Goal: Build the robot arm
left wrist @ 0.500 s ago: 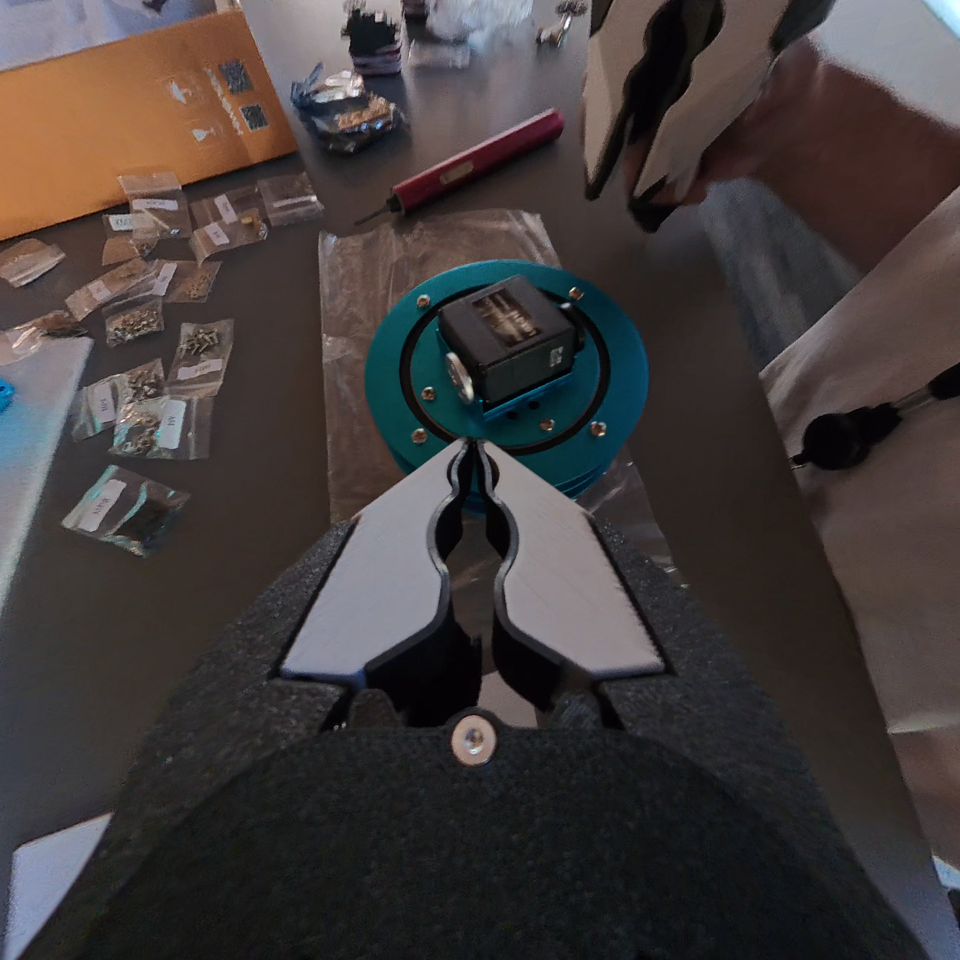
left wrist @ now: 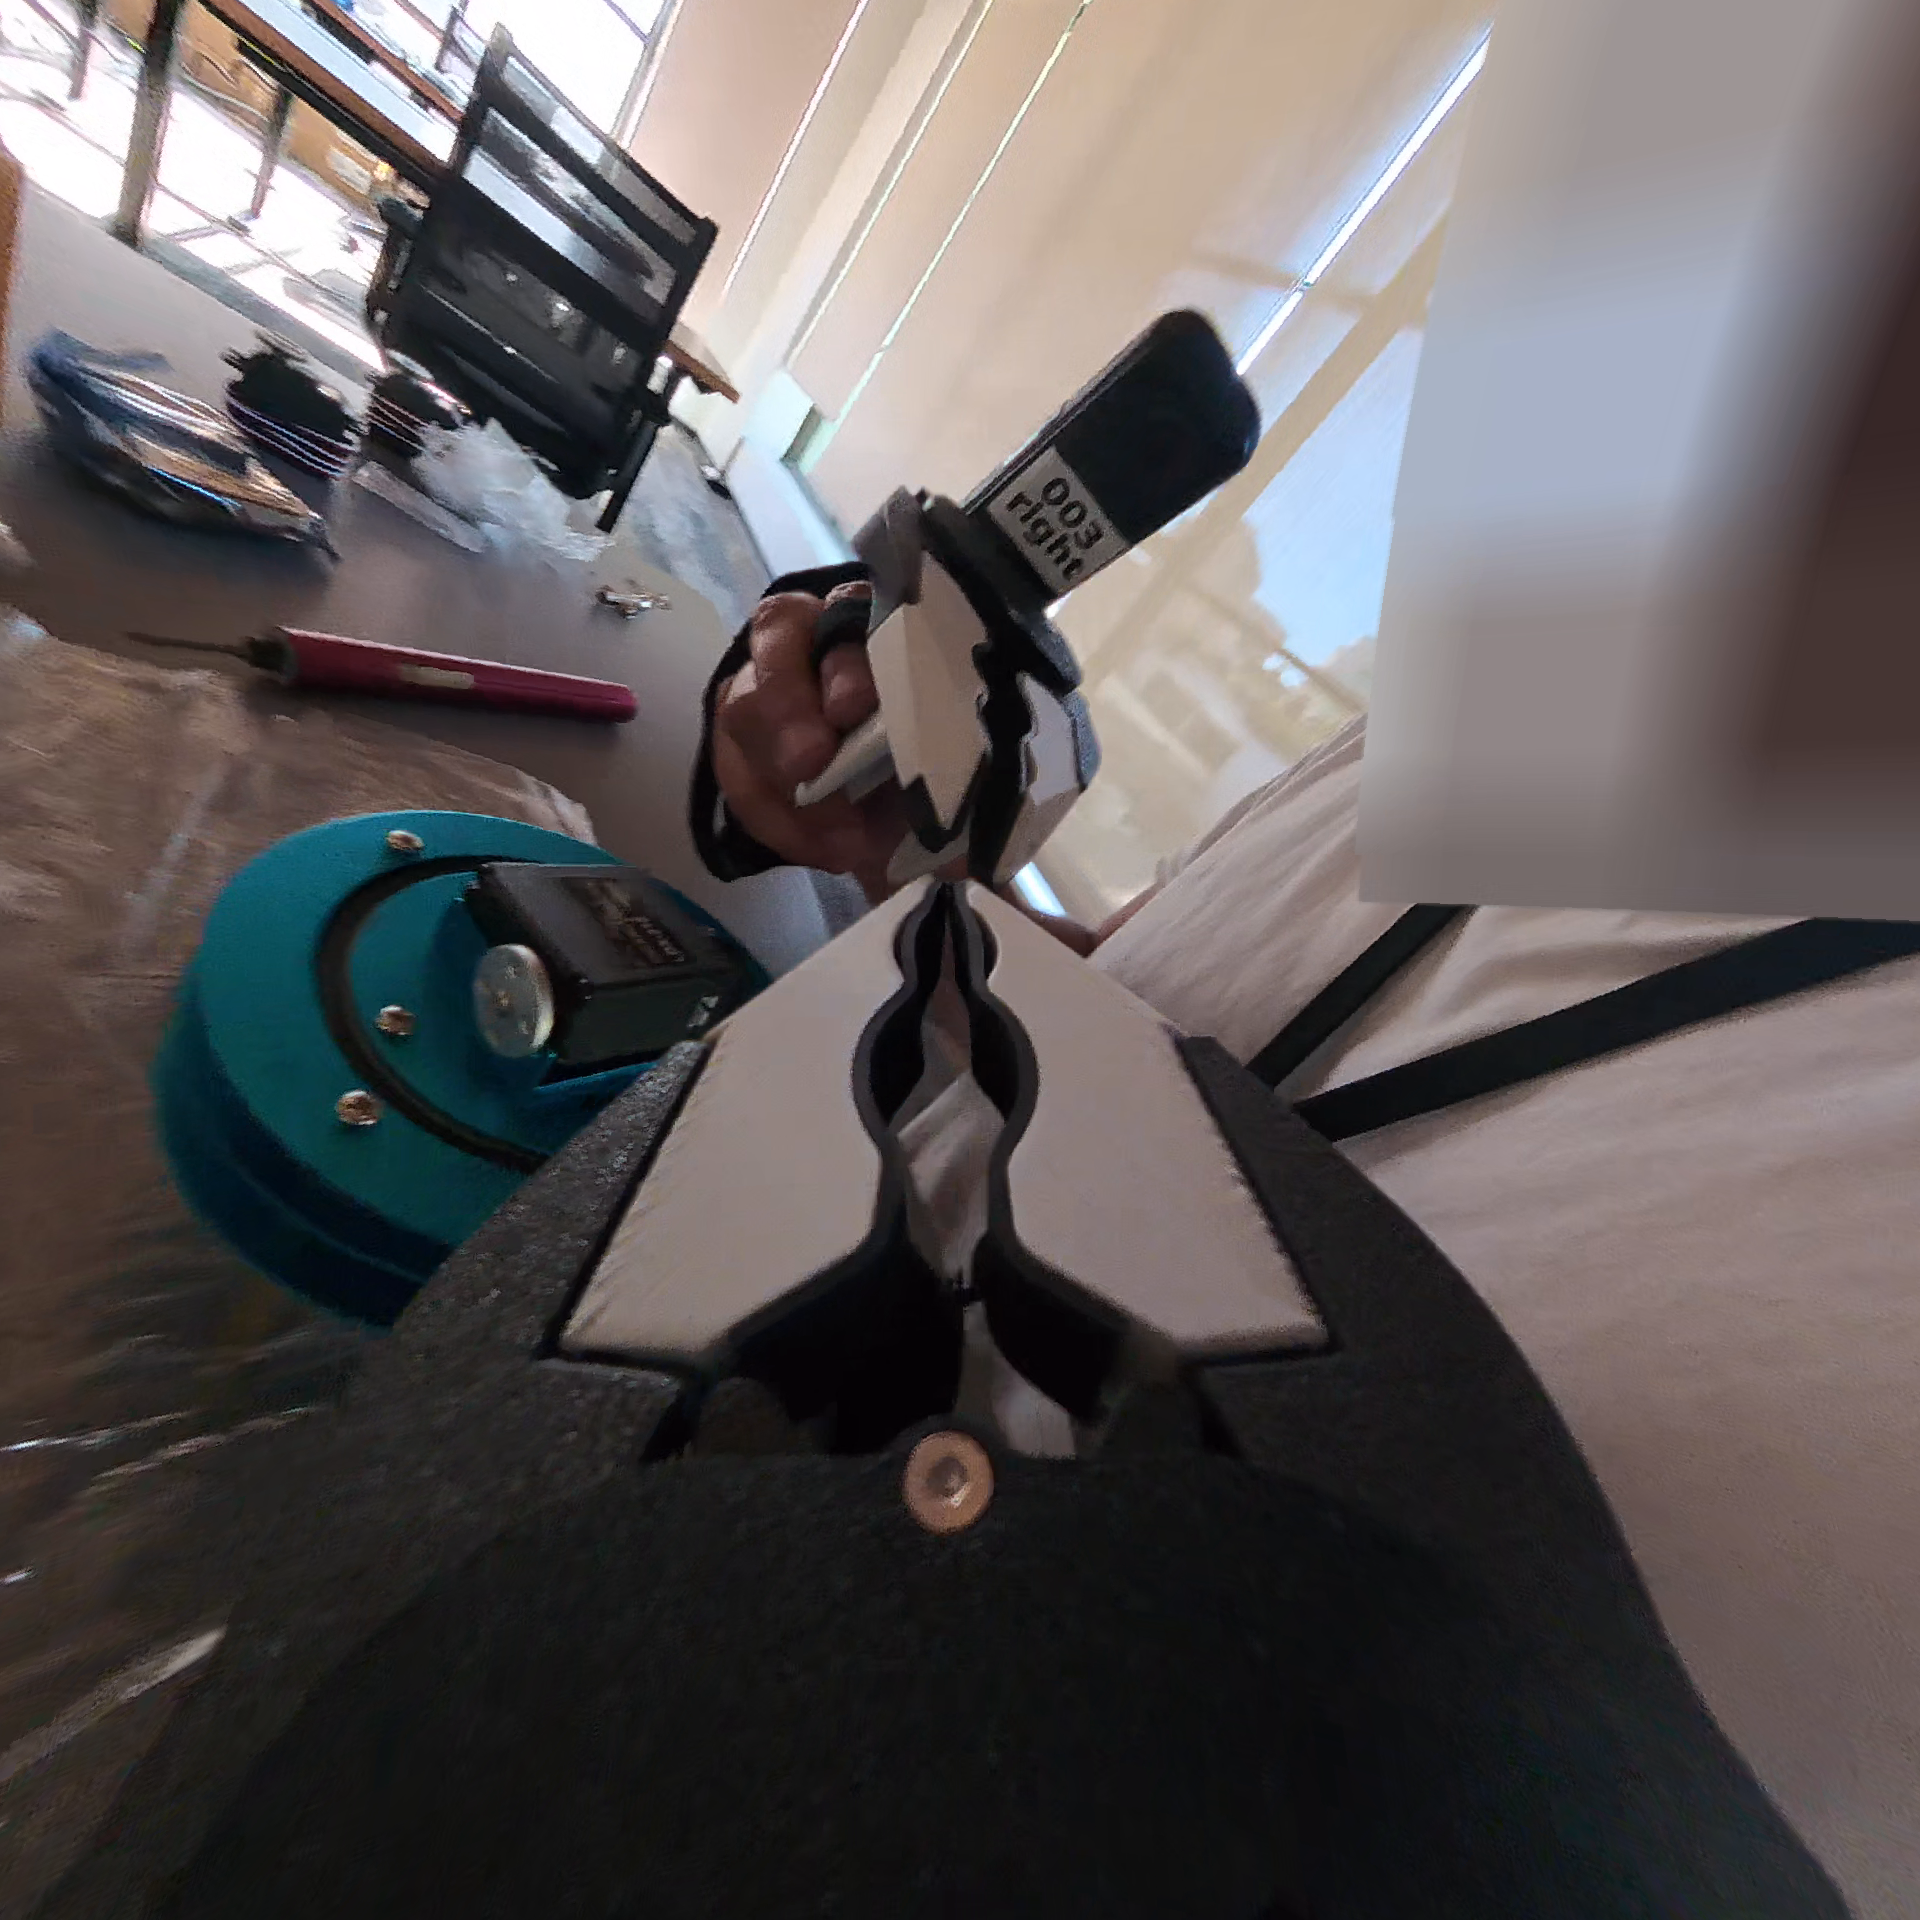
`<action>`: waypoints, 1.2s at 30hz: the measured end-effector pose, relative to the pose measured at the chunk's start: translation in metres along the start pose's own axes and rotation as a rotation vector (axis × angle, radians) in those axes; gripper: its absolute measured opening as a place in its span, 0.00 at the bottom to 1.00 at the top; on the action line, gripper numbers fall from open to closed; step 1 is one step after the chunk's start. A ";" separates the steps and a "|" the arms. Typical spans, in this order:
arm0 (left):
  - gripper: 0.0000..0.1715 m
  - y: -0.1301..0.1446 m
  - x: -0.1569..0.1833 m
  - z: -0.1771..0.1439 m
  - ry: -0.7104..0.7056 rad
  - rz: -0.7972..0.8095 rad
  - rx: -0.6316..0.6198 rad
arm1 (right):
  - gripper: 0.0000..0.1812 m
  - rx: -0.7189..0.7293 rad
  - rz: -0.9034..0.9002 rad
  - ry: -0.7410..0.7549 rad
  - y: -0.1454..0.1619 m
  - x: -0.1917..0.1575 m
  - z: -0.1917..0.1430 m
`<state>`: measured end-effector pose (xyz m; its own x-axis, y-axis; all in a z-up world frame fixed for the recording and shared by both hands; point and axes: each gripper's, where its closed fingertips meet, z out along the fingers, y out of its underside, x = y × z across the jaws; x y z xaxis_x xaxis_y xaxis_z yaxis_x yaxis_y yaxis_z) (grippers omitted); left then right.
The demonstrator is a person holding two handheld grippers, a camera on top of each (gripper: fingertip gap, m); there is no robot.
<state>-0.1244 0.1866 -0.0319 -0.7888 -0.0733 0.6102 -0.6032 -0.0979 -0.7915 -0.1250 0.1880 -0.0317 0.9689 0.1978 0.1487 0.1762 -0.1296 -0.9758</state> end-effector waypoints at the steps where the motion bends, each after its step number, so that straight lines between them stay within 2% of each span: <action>1: 0.00 -0.001 0.001 0.000 0.022 -0.038 0.014 | 0.04 -0.012 -0.007 -0.002 0.002 0.000 0.000; 22: 0.00 -0.007 -0.008 0.011 0.027 -0.210 0.090 | 0.00 -0.026 -0.050 0.110 0.006 0.012 -0.005; 30: 0.00 -0.018 -0.025 0.013 -0.073 -0.295 0.198 | 0.00 -0.037 -0.065 0.257 0.012 0.030 -0.008; 34: 0.00 -0.017 -0.031 0.012 -0.133 -0.252 0.194 | 0.00 -0.046 -0.080 0.311 0.016 0.034 -0.008; 36: 0.05 -0.015 -0.034 0.012 -0.179 -0.196 0.179 | 0.00 -0.023 -0.068 0.323 0.016 0.035 -0.009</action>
<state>-0.0872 0.1792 -0.0402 -0.6172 -0.2076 0.7590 -0.6985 -0.2994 -0.6499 -0.0872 0.1842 -0.0404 0.9592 -0.1109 0.2600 0.2426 -0.1494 -0.9586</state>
